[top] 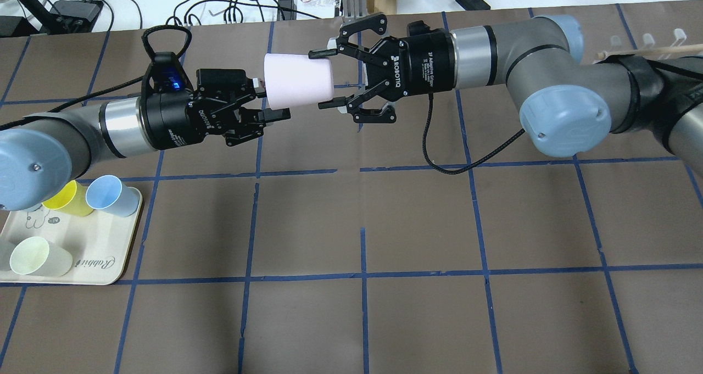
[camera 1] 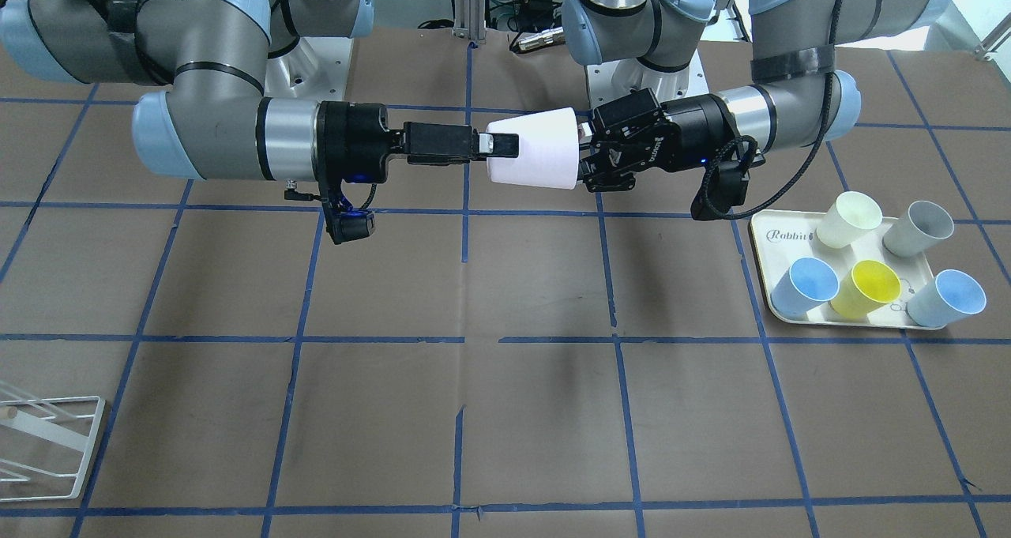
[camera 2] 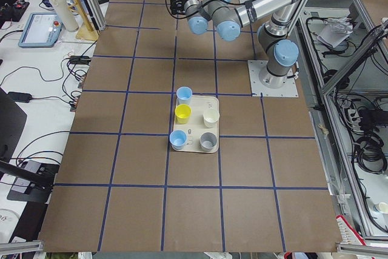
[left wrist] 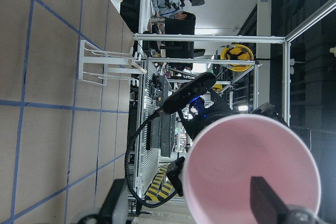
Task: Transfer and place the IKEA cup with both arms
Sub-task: 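Close the left gripper on the pink cup's rim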
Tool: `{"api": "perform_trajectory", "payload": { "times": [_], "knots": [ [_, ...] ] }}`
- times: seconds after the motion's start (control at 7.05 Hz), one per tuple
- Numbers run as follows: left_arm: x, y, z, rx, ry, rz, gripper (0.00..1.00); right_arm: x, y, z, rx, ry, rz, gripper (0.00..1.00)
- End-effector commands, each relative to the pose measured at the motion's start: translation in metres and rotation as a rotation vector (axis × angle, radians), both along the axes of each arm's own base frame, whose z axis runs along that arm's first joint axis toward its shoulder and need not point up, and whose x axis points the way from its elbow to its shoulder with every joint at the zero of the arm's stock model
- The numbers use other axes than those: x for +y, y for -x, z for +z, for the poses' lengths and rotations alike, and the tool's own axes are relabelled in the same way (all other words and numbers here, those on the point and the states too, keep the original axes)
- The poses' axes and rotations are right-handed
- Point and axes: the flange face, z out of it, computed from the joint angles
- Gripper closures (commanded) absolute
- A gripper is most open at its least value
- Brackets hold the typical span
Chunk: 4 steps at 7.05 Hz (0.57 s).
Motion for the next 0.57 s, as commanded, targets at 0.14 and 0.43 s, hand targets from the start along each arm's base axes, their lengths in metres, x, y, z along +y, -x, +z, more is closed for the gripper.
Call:
{"api": "perform_trajectory", "payload": {
  "times": [0.14,0.43],
  "knots": [
    [-0.0010,-0.0007,-0.0014,-0.002,0.009,0.000,0.87,-0.0034,-0.0003,-0.0034,-0.025,-0.016,-0.007,1.00],
    [0.0010,-0.0002,0.0021,-0.010,0.021,-0.004,1.00,-0.0036,-0.0003,-0.0014,-0.023,-0.011,-0.006,0.96]
  ]
}}
